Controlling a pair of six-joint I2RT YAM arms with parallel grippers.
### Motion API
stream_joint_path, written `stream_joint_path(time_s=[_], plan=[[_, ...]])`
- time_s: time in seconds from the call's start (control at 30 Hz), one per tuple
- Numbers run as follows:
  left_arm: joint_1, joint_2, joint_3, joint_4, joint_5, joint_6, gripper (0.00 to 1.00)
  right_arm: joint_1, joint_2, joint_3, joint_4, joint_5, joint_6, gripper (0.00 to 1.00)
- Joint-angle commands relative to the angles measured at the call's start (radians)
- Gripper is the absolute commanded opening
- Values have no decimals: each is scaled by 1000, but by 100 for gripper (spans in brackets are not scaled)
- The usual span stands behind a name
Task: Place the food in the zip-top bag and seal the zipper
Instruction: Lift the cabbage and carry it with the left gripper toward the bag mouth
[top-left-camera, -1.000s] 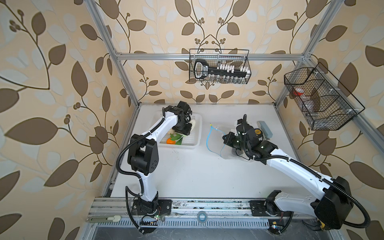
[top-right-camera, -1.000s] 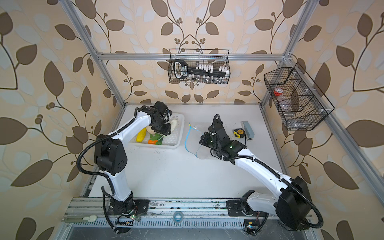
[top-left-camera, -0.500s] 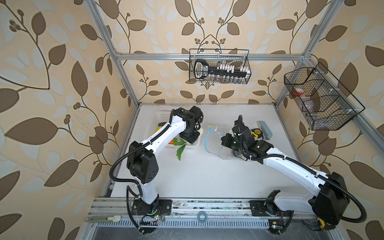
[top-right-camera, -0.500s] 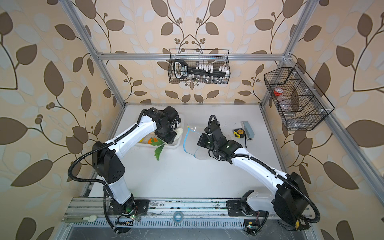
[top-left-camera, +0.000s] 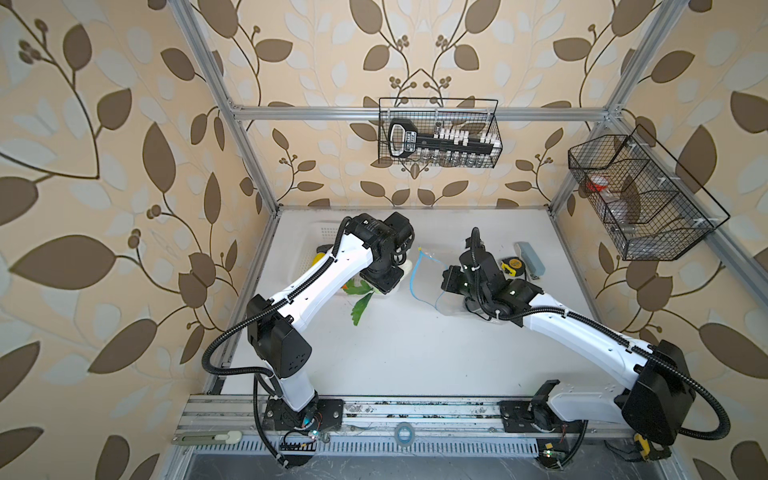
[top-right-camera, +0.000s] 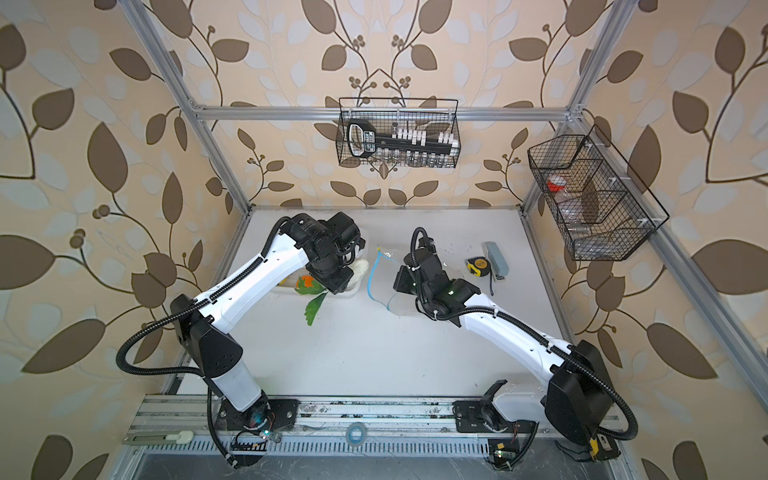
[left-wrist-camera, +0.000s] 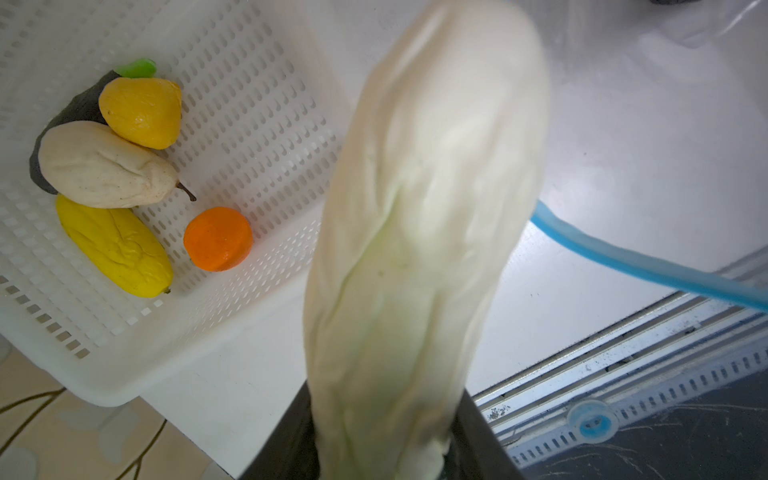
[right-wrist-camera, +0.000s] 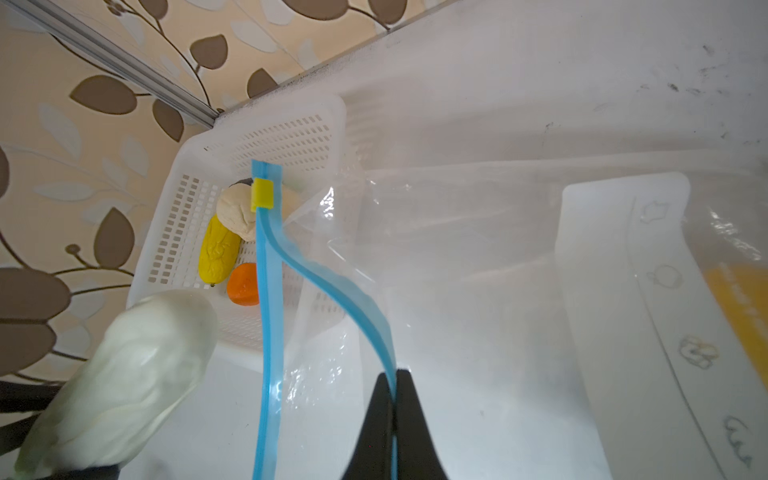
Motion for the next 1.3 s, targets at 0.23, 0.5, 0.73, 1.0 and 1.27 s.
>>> stream_joint_path(time_s=[0.23,0.5,0.73,1.0,1.27], plan=[[-50,0,95,-82,31,-20,29,72,-5,53,39,86,-80,0],[-59,34,101,-75,53,-13,29,110,-58,0,140,62,-140,0],[-66,57,104,-77,70,-8,29,113,-96,-36,210,6,-187,0],[-70,80,130,-84,75,-10,29,124,-102,-62,246,-44,-213,0],[-73,114,149,-95,64,-8,29,131,-95,-64,245,-47,-213,0]])
